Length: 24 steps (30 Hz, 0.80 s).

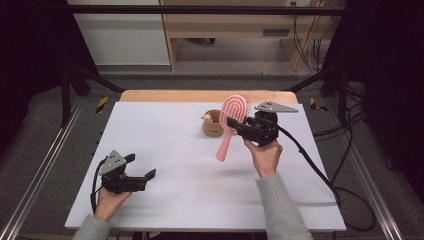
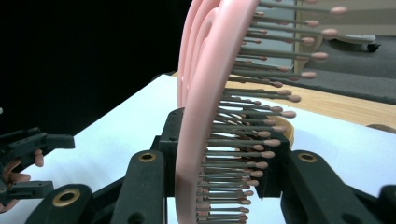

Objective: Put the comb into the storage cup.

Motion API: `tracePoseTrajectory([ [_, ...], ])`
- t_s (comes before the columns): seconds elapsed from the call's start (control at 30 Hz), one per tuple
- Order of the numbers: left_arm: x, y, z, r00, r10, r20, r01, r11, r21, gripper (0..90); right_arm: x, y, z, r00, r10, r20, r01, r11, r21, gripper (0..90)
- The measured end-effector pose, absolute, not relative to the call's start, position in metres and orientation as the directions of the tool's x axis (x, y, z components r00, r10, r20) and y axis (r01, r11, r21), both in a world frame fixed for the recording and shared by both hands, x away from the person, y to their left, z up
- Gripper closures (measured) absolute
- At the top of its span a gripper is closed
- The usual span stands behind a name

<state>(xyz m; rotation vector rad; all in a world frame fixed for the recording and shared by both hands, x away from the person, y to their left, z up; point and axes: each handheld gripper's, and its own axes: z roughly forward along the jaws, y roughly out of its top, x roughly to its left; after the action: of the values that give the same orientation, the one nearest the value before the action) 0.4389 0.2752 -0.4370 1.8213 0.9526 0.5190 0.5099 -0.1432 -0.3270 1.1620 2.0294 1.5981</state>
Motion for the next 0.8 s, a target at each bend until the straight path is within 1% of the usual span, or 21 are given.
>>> tracePoseTrajectory([
  [0.3, 0.441, 0.285, -0.444, 0.591, 0.804, -0.062, 0.384, -0.213, 0.898, 2.4, 0.517, -0.14, -0.321, -0.612, 0.762, 0.213, 0.389, 0.056, 0.919, 63.2],
  [0.8, 0.442, 0.286, -0.448, 0.59, 0.805, -0.057, 0.391, -0.224, 0.893, 2.4, 0.534, -0.136, -0.311, -0.581, 0.792, 0.189, 0.371, 0.05, 0.927, 63.2],
])
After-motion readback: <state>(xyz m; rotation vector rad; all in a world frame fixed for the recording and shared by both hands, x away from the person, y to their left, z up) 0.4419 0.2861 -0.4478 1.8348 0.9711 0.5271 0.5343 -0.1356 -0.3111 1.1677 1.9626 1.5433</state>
